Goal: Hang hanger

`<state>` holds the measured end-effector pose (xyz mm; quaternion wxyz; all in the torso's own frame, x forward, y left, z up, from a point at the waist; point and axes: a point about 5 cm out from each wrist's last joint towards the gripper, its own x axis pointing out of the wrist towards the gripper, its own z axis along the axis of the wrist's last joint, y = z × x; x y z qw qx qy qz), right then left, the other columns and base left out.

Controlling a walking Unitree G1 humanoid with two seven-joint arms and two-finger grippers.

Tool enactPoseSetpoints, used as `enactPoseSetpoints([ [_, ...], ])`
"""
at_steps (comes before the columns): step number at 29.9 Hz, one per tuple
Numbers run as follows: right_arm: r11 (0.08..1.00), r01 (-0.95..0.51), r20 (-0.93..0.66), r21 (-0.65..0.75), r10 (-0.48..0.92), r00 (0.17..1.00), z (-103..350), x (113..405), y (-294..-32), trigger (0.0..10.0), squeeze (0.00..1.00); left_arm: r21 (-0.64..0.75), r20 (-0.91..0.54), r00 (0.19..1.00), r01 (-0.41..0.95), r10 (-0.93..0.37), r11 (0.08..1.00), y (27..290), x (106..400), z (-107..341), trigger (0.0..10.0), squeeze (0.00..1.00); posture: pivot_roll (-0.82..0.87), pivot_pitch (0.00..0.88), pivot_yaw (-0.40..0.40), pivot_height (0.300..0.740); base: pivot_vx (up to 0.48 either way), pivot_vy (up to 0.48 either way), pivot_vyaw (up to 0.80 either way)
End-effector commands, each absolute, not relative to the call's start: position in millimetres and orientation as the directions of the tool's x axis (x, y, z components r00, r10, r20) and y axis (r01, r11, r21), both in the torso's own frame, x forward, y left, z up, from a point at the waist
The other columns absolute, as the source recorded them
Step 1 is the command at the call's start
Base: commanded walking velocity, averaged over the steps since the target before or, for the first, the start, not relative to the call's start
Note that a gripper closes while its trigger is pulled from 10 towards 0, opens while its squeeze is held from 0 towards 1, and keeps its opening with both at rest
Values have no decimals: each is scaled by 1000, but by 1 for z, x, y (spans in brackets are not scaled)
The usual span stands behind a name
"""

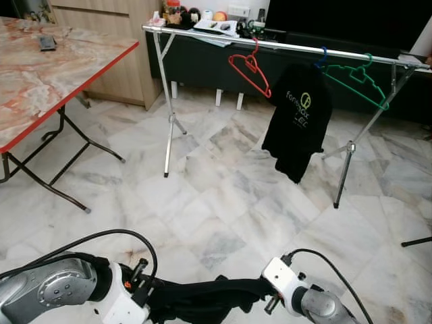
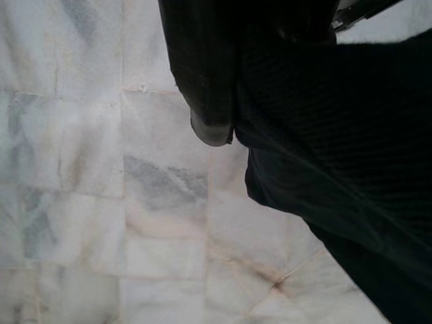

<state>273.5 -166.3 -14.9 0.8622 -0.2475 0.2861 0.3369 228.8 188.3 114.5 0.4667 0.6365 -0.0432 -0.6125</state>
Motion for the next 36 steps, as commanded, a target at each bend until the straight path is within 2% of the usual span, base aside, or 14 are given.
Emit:
enactPoseSetpoints([
  [1, 670, -691, -691, -270, 365, 624, -17, 271, -183, 0, 0, 613, -770, 194, 489, -608, -621, 190, 222, 110, 10000, 0, 158, 162, -80, 740, 0, 0, 0],
  [6, 662, -701, -689, -267, 378, 619, -18, 271, -179, 0, 0, 667, -723, 181, 436, -667, -605, 180, 221, 111, 10000, 0, 159, 165, -79, 740, 0, 0, 0],
  [8, 733, -655, -646, -183, 412, 642, -15, 274, -174, 0, 0, 650, -742, 186, 431, -644, -626, 182, 221, 108, 10000, 0, 167, 169, -75, 740, 0, 0, 0],
  [10, 752, -645, -614, -134, 448, 650, -11, 278, -169, 0, 0, 633, -763, 217, 440, -609, -637, 188, 225, 105, 10000, 0, 167, 168, -73, 740, 0, 0, 0],
  [11, 752, -653, -579, -92, 493, 649, -6, 282, -164, 0, 0, 611, -789, 276, 457, -550, -647, 197, 232, 102, 10000, 0, 165, 168, -72, 740, 0, 0, 0],
  [12, 750, -657, -572, -80, 505, 646, -4, 283, -163, 0, 0, 605, -795, 300, 467, -528, -645, 200, 234, 100, 10000, 0, 163, 168, -72, 740, 0, 0, 0],
  [16, 711, -700, -586, -62, 542, 602, -4, 283, -159, 0, 0, 608, -792, 323, 490, -518, -625, 204, 236, 96, 10000, 0, 161, 166, -73, 740, 0, 0, 0],
  [17, 687, -726, -603, -40, 562, 566, -5, 281, -158, 0, 0, 619, -784, 323, 479, -530, -623, 202, 235, 94, 10000, 0, 164, 166, -75, 740, 0, 0, 0],
  [19, 682, -731, -604, -34, 569, 559, -5, 281, -157, 0, 0, 621, -781, 318, 474, -537, -624, 201, 235, 94, 10000, 0, 164, 166, -75, 740, 0, 0, 0],
  [23, 636, -766, -646, -89, 548, 531, -7, 279, -159, 0, 0, 685, -721, 301, 444, -624, -577, 192, 232, 96, 10000, 0, 165, 163, -74, 740, 0, 0, 0],
  [27, 568, -808, -717, -156, 498, 488, -14, 273, -164, 0, 0, 697, -712, 312, 426, -630, -577, 192, 234, 97, 10000, 0, 168, 161, -75, 740, 0, 0, 0],
  [29, 444, -869, -799, -217, 431, 419, -23, 263, -171, 0, 0, 701, -706, 315, 444, -634, -558, 195, 234, 97, 10000, 0, 168, 156, -76, 740, 0, 0, 0],
  [33, 465, -854, -820, -234, 378, 431, -27, 259, -181, 0, 0, 712, -690, 308, 449, -655, -539, 196, 232, 99, 10000, 0, 172, 156, -75, 740, 0, 0, 0],
  [36, 459, -841, -844, -288, 294, 449, -31, 255, -194, 0, 0, 693, -703, 271, 470, -657, -547, 200, 226, 98, 10000, 0, 173, 155, -73, 740, 0, 0, 0],
])
